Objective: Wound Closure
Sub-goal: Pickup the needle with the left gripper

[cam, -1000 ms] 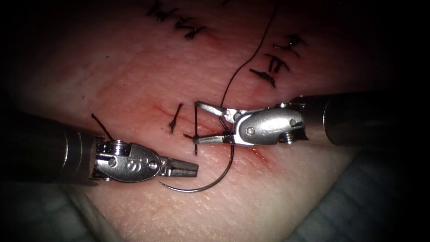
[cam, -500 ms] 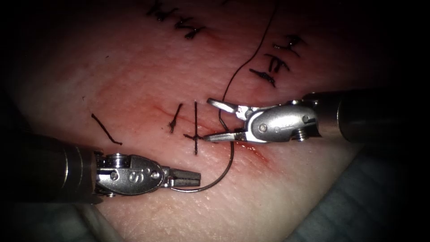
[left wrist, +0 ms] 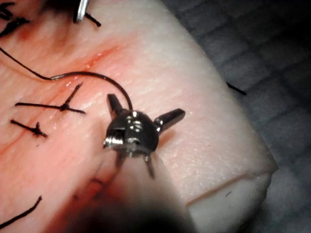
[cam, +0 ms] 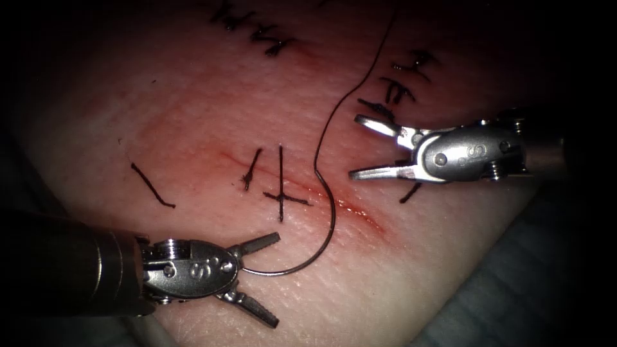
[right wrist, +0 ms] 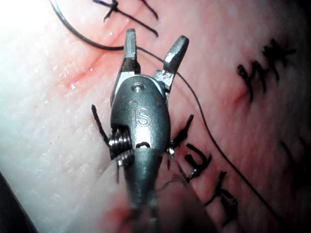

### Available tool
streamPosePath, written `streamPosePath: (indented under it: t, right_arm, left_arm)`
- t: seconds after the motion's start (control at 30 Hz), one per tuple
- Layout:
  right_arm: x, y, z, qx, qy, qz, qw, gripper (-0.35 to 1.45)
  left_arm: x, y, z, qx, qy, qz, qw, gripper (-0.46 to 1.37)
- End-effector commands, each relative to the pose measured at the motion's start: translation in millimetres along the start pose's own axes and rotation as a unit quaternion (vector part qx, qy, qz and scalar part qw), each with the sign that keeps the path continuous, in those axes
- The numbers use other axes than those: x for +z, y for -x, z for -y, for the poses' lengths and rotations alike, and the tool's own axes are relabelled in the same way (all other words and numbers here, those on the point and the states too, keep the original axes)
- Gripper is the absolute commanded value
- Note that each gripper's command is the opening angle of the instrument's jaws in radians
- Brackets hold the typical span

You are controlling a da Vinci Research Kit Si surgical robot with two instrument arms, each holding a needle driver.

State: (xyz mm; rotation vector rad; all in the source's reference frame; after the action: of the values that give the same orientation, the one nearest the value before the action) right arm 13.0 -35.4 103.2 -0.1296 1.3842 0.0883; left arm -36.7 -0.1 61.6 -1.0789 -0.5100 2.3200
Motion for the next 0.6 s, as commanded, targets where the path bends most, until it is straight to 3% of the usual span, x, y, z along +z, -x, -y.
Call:
streamPosePath:
  t: [0.03,0.23,0.6]
  right_arm:
    - [0.0,0.0,0.0,0.000,0.000,0.000,1.000,0.75]
    - [0.6,0.5,-0.2,-0.006,0.003,0.002,1.000,0.83]
    - [1.0,0.6,0.1,-0.007,0.003,0.002,1.000,0.90]
  left_arm:
    - [0.2,0.1,-0.2,-0.002,0.003,0.009,1.0000,0.88]
    - [1.2,0.5,-0.2,-0.009,0.017,0.068,0.9975,0.97]
    - [1.9,1.0,1.1,-0.027,0.019,0.081,0.9962,0.77]
